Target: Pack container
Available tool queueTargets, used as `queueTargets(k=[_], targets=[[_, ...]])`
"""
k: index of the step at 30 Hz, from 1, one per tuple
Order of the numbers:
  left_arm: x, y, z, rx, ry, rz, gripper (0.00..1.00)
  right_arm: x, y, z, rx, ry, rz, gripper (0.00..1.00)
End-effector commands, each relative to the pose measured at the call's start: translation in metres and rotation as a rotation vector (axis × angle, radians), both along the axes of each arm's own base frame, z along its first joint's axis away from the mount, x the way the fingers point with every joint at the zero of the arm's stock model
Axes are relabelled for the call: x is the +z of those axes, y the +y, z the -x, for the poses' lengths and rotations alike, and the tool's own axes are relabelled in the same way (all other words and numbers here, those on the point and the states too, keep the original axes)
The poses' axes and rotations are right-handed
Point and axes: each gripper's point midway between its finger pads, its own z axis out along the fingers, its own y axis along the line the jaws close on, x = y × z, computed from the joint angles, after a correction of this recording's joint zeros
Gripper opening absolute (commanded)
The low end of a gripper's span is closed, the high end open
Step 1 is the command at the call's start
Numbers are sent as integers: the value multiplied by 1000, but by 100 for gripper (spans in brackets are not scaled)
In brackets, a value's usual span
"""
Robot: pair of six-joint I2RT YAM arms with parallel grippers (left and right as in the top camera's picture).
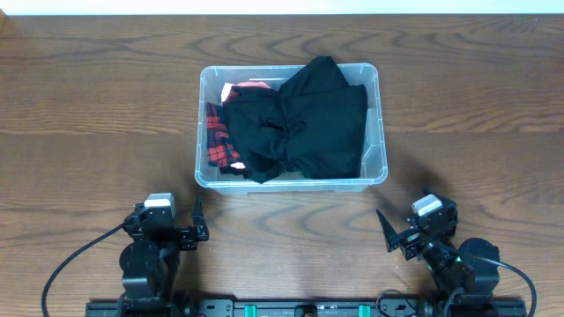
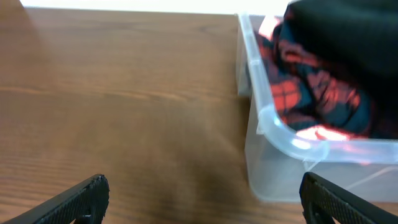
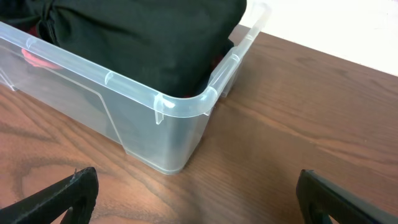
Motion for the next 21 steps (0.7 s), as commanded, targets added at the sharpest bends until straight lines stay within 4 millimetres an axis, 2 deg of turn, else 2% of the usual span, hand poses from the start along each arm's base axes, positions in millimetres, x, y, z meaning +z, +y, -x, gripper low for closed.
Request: queueTargets(k=[1, 2, 21], targets=[[-13, -1, -1, -13, 18, -8, 98, 0, 2, 1, 4, 2, -12, 99], [-18, -1, -1, -13, 29, -7, 98, 0, 2, 1, 4, 2, -12, 99], [-17, -1, -2, -12, 21, -8, 98, 0, 2, 1, 4, 2, -12, 99]])
